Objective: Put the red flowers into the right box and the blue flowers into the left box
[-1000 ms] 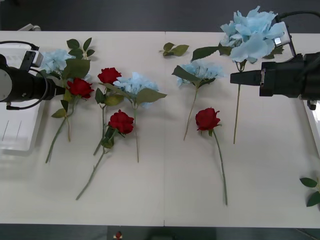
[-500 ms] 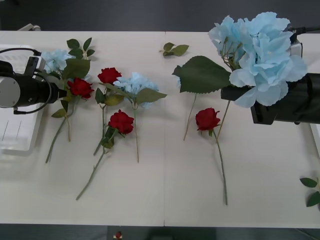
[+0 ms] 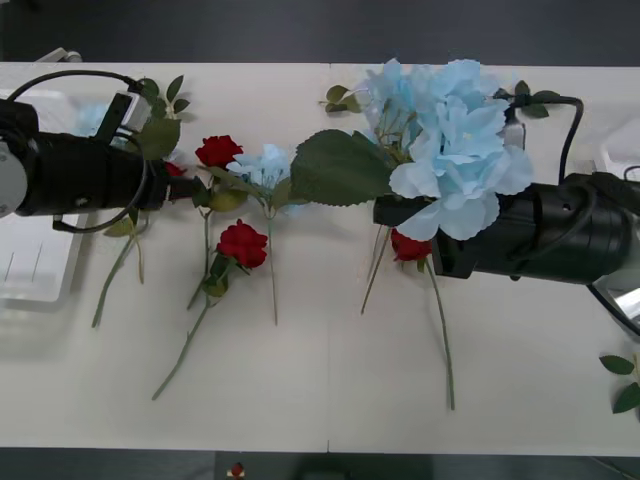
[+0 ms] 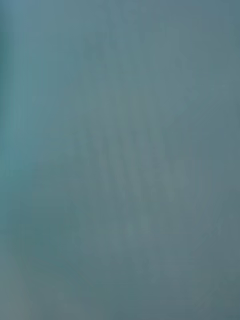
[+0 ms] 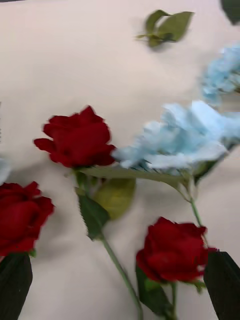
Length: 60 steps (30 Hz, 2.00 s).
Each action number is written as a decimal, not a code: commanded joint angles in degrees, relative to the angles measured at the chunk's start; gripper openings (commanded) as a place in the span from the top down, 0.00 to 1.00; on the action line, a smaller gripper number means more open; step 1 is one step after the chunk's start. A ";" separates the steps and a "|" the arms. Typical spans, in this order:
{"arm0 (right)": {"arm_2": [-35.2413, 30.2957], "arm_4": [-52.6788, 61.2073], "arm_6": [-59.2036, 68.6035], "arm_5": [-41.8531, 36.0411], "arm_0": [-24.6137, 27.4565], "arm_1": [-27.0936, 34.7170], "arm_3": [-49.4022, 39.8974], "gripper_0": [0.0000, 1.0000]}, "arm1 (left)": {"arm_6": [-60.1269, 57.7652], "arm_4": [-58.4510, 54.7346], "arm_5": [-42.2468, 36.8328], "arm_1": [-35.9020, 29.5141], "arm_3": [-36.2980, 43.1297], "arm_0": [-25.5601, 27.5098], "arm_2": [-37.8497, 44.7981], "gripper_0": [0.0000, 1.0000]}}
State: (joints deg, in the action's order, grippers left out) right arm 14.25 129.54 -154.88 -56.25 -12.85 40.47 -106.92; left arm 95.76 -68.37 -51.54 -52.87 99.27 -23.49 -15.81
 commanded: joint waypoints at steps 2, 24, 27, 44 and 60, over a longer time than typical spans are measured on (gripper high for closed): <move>4.65 1.50 -0.12 4.48 -4.02 0.13 -1.89 1.00 | 16.74 -15.04 0.12 -3.29 2.24 6.79 5.36 0.00; 8.52 1.94 3.27 8.61 -7.19 -0.48 -1.72 1.00 | 59.24 -59.87 -9.90 6.90 -1.27 11.36 -6.60 0.00; 8.52 1.94 3.44 8.53 -7.28 -0.48 -1.80 1.00 | 59.24 -59.87 -9.46 10.77 -1.27 11.36 -7.92 0.00; 8.52 1.94 4.06 8.53 -7.28 -0.48 -1.80 1.00 | 59.24 -56.35 -5.76 24.22 -2.06 11.45 -10.73 0.00; 8.52 1.94 4.15 8.53 -7.19 -0.48 -1.80 1.00 | 59.24 -55.38 -4.27 24.22 -2.77 11.19 -10.11 1.00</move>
State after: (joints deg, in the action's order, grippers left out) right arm 23.27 130.76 -152.30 -47.43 -19.10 40.47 -106.93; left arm 156.64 -123.03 -56.22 -27.43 96.06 -11.91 -27.06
